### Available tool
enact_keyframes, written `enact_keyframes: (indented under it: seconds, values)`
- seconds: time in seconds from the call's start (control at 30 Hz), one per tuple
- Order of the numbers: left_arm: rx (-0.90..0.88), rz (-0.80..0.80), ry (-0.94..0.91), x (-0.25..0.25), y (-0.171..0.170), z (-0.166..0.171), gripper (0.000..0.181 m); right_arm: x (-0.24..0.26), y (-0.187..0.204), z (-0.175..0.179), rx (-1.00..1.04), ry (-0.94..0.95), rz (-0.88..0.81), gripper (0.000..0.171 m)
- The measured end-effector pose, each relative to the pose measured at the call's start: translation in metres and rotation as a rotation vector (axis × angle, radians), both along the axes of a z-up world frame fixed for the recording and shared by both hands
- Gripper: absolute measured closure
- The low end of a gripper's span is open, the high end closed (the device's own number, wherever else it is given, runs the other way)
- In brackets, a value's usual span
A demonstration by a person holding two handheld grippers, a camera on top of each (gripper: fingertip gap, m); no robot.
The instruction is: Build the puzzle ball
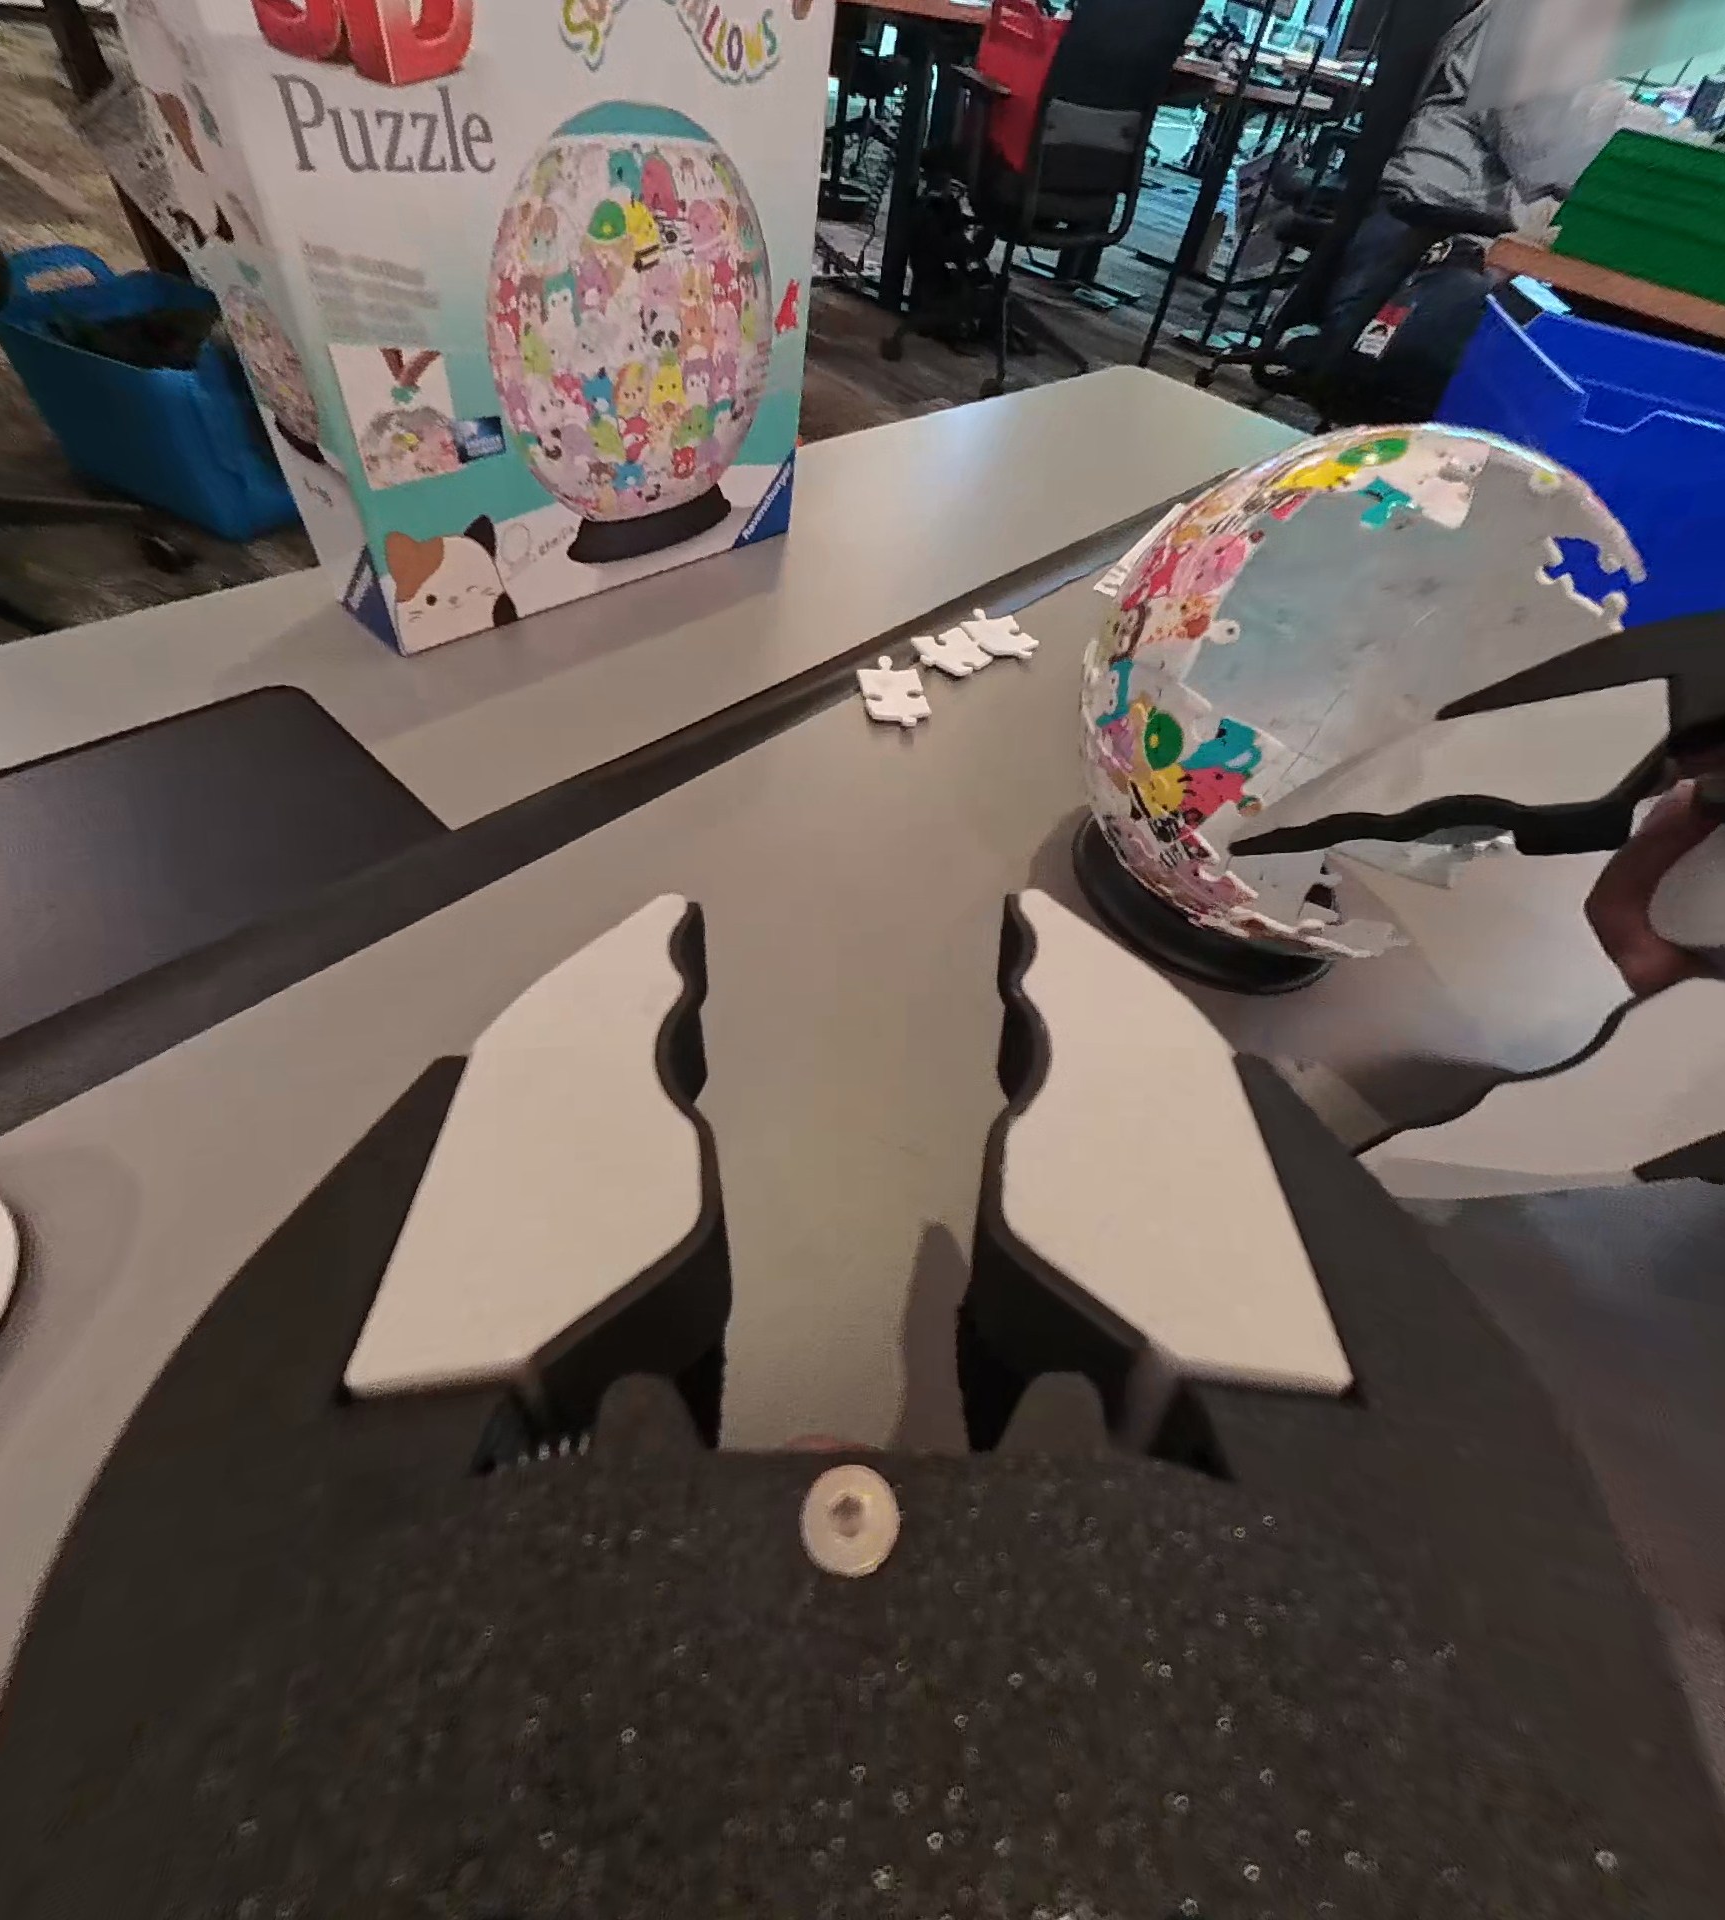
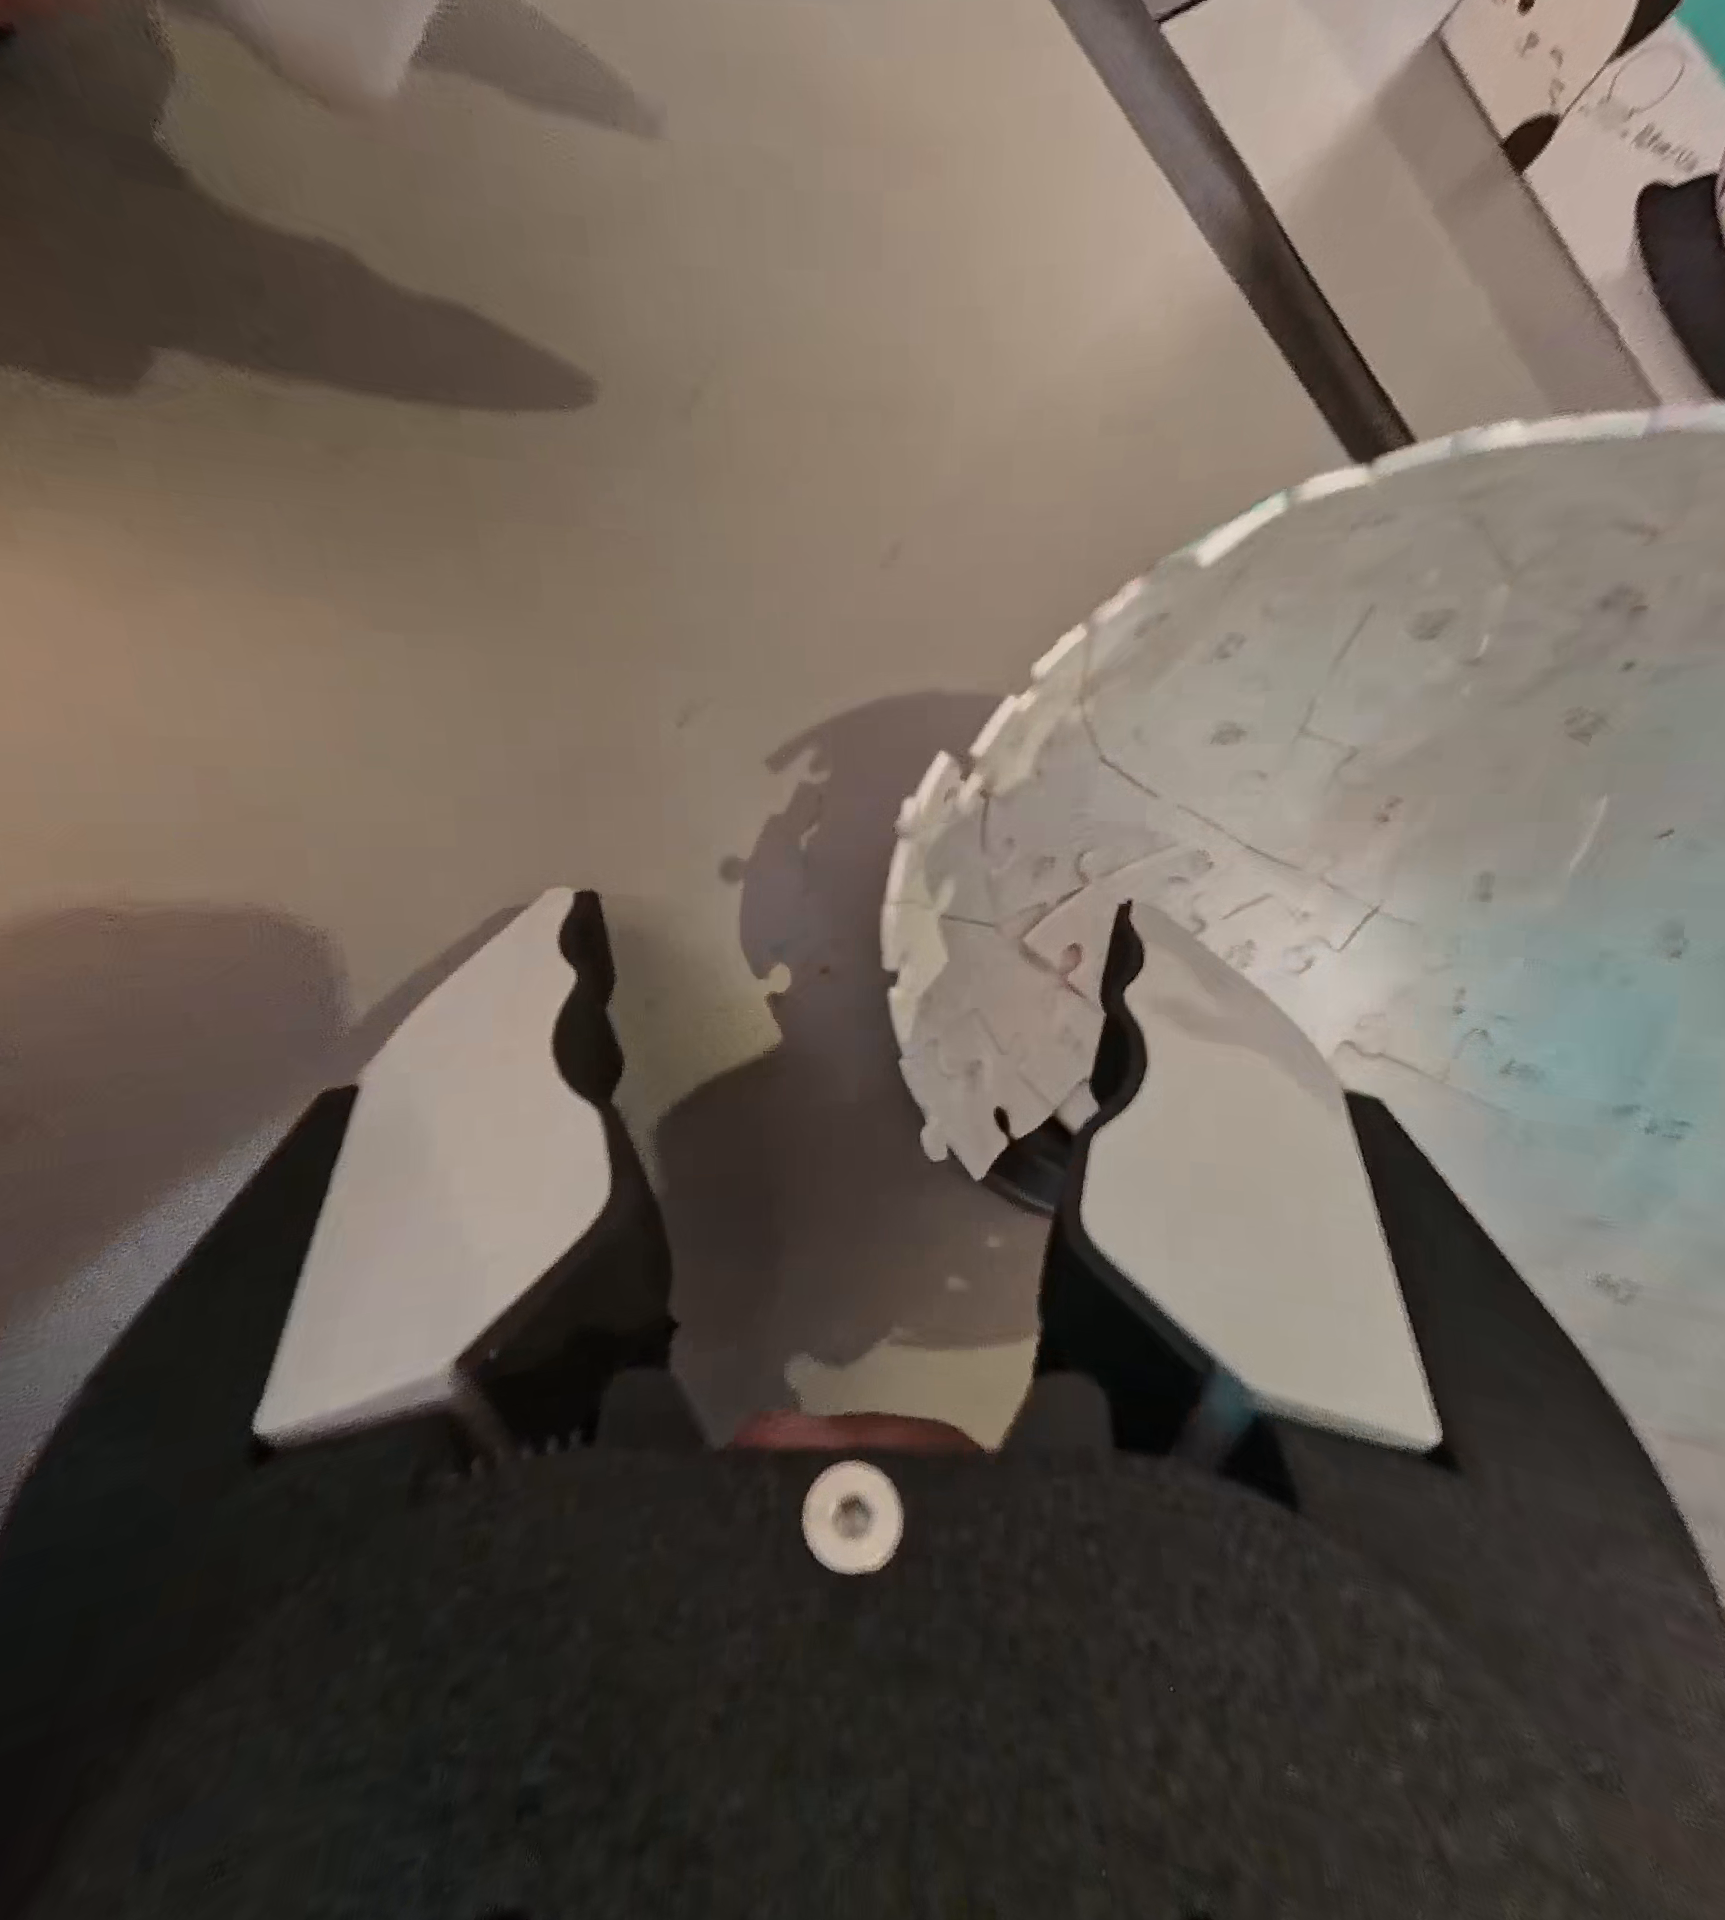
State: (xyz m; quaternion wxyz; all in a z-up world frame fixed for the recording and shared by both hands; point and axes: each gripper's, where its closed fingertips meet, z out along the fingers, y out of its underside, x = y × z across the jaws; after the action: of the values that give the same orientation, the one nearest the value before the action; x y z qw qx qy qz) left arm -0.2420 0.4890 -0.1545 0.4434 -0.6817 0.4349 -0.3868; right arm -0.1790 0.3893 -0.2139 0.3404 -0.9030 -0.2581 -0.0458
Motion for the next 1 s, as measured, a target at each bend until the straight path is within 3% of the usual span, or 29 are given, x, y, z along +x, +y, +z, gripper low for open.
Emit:
enact_keyframes:
  seconds: [0.33, 1.0]
  values:
    - [0.058, -0.03, 0.016, 0.0, -0.015, 0.0, 0.128, -0.003, 0.002, -0.005, -0.173, 0.059, -0.107, 0.084]
    - [0.056, -0.049, 0.038, 0.0, -0.02, -0.003, 0.125, -0.006, -0.003, -0.011, -0.229, 0.102, -0.091, 0.078]
